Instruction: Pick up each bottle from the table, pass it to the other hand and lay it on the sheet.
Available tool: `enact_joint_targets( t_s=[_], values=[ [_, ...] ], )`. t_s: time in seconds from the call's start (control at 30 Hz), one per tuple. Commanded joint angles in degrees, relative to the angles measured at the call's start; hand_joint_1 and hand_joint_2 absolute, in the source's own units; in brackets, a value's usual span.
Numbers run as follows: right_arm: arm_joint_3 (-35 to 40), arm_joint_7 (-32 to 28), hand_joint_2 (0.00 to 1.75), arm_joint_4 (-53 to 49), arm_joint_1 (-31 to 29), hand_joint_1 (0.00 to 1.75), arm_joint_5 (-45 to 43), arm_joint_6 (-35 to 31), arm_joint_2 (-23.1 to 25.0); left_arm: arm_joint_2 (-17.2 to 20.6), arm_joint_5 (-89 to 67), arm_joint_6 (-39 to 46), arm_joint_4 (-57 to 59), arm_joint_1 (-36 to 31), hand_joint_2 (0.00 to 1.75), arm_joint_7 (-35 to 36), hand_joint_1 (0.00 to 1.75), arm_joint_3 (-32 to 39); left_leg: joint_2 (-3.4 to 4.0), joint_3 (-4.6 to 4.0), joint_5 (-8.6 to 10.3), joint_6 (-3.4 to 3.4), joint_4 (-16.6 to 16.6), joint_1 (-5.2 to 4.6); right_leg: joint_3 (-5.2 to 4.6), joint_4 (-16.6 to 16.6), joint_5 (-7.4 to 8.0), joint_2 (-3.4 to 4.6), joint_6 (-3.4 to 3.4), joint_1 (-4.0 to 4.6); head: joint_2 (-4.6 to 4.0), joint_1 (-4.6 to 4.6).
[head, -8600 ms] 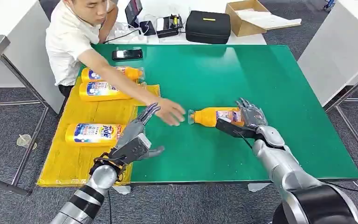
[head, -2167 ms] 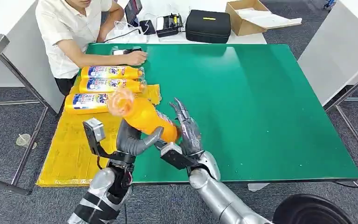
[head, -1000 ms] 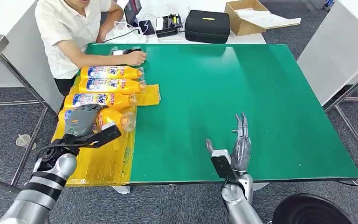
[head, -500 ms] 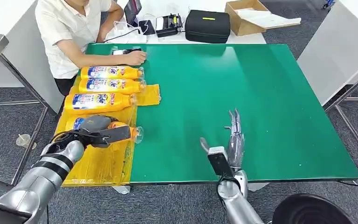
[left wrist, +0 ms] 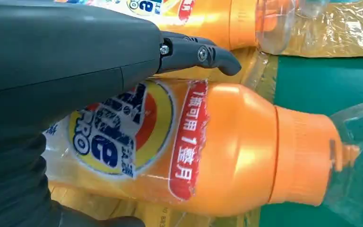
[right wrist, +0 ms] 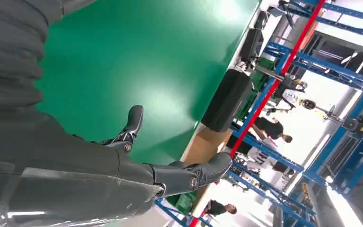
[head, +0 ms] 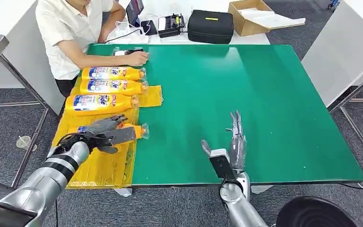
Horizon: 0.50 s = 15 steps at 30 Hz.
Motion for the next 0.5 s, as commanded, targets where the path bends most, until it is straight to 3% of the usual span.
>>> enact_joint_targets(
  t_s=[0.03,0.3,0.5],
  values=[
    [0.80,0.00,1.75,3.90,-1.90,0.00,1.13,-4.74,-1.20,3.12,4.91,-9.29,-11.58,-0.68,1.75,-2.67,0.00,-9.20,0.05,0.22,-0.16,0.02,0.09,0.06,0.27,0.02,-0.14,-0.05,-0.21,0.11,0.00,0.00],
    [0.46,0.00,1.75,3.87,-1.85,0.00,2.01,-4.74,-0.98,4.84,8.61,-7.97,-18.65,0.75,1.75,-2.90,0.00,-11.48,0.15,0.32,-0.21,-0.01,0.07,0.06,0.36,0.02,-0.15,0.07,-0.28,0.12,0.00,0.00],
    [-1.21,0.00,1.75,1.73,0.28,0.00,2.26,-4.74,-0.97,9.99,14.74,-4.77,-35.89,5.86,1.75,-2.95,0.00,-13.87,0.15,0.25,-0.21,0.00,0.06,0.04,0.27,0.01,-0.15,0.09,-0.23,0.10,0.00,0.00]
  ],
)
